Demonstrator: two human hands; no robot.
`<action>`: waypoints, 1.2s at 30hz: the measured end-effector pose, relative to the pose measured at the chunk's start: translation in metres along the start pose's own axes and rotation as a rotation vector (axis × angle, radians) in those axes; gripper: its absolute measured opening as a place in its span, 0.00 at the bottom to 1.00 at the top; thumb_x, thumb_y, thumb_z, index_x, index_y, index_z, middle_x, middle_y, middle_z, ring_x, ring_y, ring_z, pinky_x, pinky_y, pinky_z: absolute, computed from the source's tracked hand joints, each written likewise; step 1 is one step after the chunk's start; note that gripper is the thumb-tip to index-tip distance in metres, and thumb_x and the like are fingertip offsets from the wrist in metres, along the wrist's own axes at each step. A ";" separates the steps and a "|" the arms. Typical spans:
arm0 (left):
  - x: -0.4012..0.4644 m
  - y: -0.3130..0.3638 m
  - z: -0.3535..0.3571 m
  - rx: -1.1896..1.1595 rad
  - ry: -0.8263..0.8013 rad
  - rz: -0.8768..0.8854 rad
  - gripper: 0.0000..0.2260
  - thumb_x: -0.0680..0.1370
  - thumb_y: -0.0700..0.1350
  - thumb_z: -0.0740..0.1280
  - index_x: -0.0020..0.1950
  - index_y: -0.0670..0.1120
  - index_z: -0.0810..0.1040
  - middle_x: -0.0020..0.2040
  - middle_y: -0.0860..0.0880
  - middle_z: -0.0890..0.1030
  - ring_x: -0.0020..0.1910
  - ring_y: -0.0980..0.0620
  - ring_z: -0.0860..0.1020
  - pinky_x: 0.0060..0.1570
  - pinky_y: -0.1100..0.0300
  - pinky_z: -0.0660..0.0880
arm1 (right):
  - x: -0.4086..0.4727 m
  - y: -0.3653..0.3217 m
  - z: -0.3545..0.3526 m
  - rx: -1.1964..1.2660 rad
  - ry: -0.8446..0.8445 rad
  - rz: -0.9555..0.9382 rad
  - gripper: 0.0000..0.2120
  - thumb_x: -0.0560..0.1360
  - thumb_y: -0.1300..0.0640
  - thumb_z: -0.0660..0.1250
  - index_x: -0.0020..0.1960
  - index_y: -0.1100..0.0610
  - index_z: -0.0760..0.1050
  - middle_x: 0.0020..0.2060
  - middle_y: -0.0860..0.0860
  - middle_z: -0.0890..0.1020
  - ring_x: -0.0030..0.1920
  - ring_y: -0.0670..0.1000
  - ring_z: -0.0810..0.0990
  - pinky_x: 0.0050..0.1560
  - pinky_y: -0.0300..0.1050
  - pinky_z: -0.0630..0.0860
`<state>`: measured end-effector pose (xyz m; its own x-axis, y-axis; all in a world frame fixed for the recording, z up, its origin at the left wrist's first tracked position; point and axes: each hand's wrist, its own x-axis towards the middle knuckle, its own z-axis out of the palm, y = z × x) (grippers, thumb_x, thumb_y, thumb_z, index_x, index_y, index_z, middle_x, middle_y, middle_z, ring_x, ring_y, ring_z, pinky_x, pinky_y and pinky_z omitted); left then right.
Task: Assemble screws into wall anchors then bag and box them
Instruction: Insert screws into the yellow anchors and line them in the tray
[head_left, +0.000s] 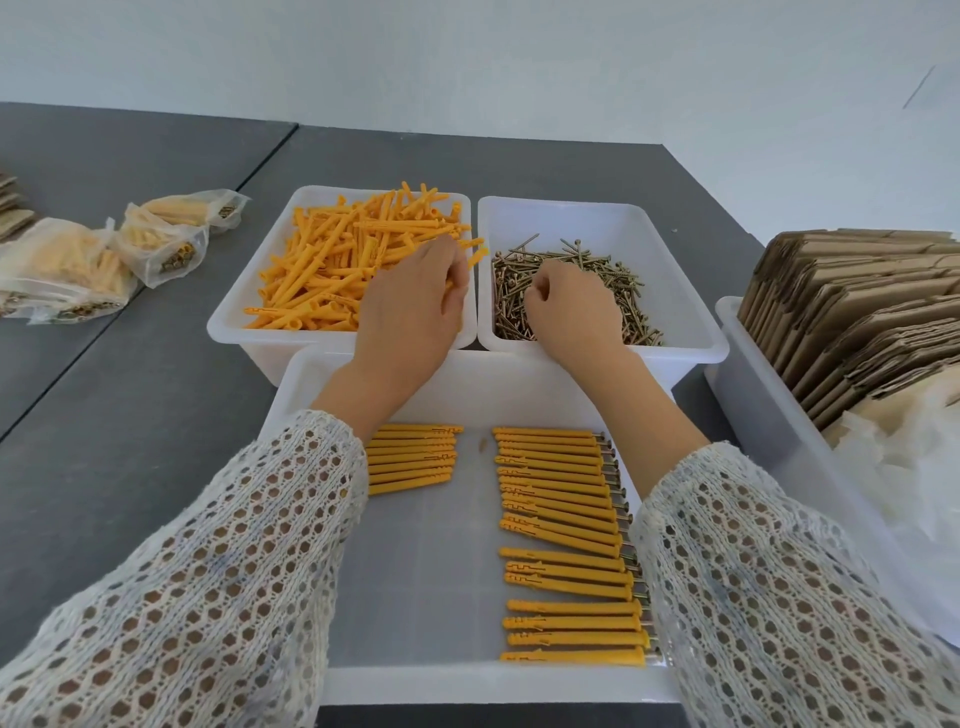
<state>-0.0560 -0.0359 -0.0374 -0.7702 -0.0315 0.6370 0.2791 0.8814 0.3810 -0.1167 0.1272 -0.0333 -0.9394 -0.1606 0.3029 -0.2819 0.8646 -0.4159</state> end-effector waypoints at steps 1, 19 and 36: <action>0.000 0.000 0.000 -0.029 -0.009 -0.007 0.05 0.79 0.36 0.61 0.47 0.45 0.72 0.38 0.50 0.76 0.34 0.47 0.74 0.33 0.43 0.73 | 0.000 -0.001 -0.001 0.006 0.026 -0.003 0.08 0.78 0.61 0.57 0.47 0.58 0.75 0.38 0.53 0.79 0.37 0.54 0.75 0.35 0.46 0.70; 0.002 -0.004 0.001 0.017 -0.103 -0.086 0.13 0.86 0.48 0.54 0.50 0.45 0.75 0.38 0.49 0.77 0.37 0.46 0.74 0.32 0.53 0.66 | -0.009 -0.034 -0.016 0.888 -0.001 0.075 0.07 0.77 0.65 0.64 0.45 0.58 0.80 0.34 0.53 0.81 0.25 0.45 0.75 0.29 0.37 0.70; 0.000 0.000 -0.001 0.114 -0.076 -0.017 0.16 0.86 0.52 0.53 0.42 0.46 0.70 0.31 0.50 0.71 0.30 0.46 0.70 0.28 0.56 0.58 | -0.007 -0.032 -0.020 1.270 0.168 0.233 0.18 0.85 0.58 0.52 0.43 0.62 0.76 0.27 0.51 0.77 0.22 0.46 0.71 0.27 0.38 0.71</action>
<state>-0.0556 -0.0367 -0.0368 -0.8166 -0.0146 0.5770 0.2025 0.9289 0.3100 -0.0969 0.1107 -0.0052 -0.9812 0.0724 0.1788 -0.1900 -0.2024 -0.9607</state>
